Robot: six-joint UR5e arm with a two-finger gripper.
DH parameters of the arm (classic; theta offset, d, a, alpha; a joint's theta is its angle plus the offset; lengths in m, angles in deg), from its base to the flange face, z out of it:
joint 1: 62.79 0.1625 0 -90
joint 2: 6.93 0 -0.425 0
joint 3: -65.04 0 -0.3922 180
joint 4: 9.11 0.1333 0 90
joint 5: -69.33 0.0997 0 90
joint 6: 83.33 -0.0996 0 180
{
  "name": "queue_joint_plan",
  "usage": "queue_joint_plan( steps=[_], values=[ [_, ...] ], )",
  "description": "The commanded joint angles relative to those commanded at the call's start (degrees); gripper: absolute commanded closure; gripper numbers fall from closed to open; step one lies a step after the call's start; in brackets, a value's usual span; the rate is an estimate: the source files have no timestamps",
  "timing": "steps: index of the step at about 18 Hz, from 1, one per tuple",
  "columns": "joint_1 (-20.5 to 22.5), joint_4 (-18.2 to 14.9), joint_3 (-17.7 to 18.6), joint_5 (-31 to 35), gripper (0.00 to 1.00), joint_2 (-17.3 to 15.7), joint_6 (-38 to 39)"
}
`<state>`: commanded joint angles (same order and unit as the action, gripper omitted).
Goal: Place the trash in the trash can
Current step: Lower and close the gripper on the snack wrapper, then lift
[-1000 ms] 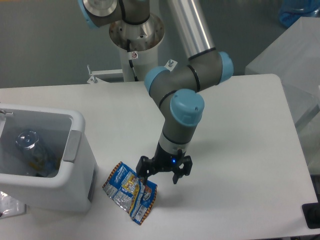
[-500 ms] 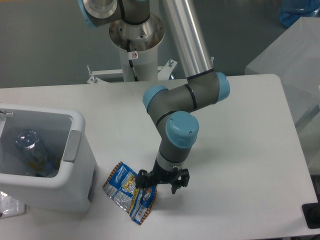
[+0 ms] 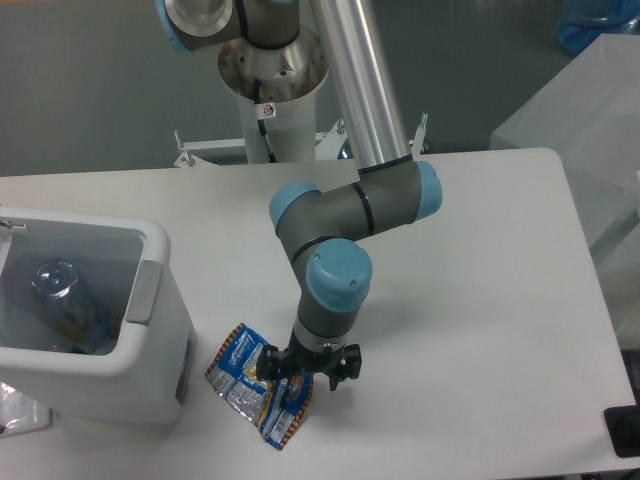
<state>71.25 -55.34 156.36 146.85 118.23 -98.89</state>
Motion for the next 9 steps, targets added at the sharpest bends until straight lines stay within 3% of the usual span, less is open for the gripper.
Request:
queue_joint_plan(
  steps=[3,9],
  values=[
    [-1.3,0.0,0.0,3.2,0.03,0.2,-1.2],
    [-1.4,-0.1,0.6,3.4,0.07,0.4,-1.4]
  ],
)
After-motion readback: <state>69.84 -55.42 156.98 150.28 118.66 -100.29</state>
